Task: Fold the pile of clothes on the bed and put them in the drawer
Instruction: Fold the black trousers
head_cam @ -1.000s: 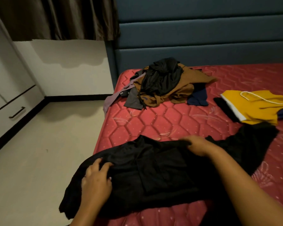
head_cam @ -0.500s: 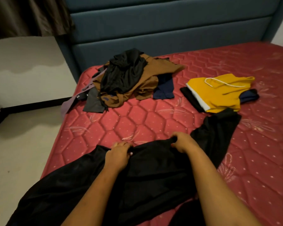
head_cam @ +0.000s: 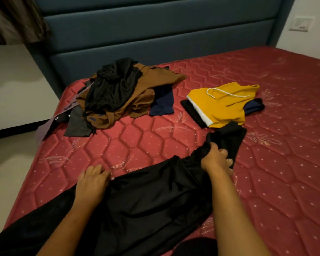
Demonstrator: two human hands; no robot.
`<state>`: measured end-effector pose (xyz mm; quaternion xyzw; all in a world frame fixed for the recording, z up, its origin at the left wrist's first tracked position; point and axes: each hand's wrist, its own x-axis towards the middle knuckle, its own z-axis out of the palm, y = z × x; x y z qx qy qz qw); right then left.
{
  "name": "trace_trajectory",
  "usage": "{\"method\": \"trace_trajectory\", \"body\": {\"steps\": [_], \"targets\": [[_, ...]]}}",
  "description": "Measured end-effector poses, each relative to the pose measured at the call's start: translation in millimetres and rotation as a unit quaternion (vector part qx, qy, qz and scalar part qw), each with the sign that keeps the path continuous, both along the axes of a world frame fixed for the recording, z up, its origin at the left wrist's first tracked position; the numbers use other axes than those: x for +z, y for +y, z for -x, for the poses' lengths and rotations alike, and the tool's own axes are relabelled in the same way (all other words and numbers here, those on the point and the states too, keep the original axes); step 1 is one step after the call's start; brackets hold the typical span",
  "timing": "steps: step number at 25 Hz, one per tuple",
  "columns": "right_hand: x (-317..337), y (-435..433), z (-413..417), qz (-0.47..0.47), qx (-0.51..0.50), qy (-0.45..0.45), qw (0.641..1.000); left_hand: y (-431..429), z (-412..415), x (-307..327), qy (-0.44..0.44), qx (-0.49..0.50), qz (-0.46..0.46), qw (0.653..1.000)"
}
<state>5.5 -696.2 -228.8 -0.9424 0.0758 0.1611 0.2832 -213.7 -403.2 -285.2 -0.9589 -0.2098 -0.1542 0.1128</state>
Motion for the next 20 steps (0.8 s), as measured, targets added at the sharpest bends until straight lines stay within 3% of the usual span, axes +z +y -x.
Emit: {"method": "trace_trajectory", "body": {"steps": [3, 6, 8, 10, 11, 13, 14, 15, 17, 19, 20], "targets": [[-13, -22, 5, 0.012, -0.039, 0.015, 0.999, -37, -28, 12, -0.013, 0.052, 0.018, 0.998], [-14, -21, -1, -0.145, -0.12, -0.055, 0.981, -109, -65, 34, 0.013, 0.019, 0.158, 0.987], [-13, -21, -4, -0.257, -0.222, -0.059, 0.938, -160, -90, 42, 0.093, -0.028, 0.243, 0.965], [-19, -20, -5, -0.345, -0.255, -0.029, 0.903, -199, -105, 42, 0.146, -0.087, 0.289, 0.942], [-20, -20, -9, -0.429, -0.257, -0.007, 0.866, -211, -109, 38, 0.168, -0.102, 0.309, 0.93], [-9, -22, -19, -0.607, -0.28, 0.056, 0.742, -222, -110, 25, 0.214, -0.102, 0.353, 0.905], [-3, -26, -26, -0.647, -0.308, 0.059, 0.695, -223, -109, 21, 0.217, -0.099, 0.369, 0.898], [0, -30, -31, -0.655, -0.342, 0.031, 0.673, -223, -108, 20, 0.216, -0.1, 0.377, 0.895], [-9, -40, -32, -0.614, -0.409, -0.047, 0.674, -223, -103, 21, 0.216, -0.109, 0.379, 0.893], [-13, -45, -22, -0.632, -0.43, -0.061, 0.642, -224, -98, 24, 0.218, -0.117, 0.379, 0.891], [-10, -46, -20, -0.632, -0.423, -0.08, 0.645, -225, -96, 24, 0.219, -0.122, 0.383, 0.889]]}}
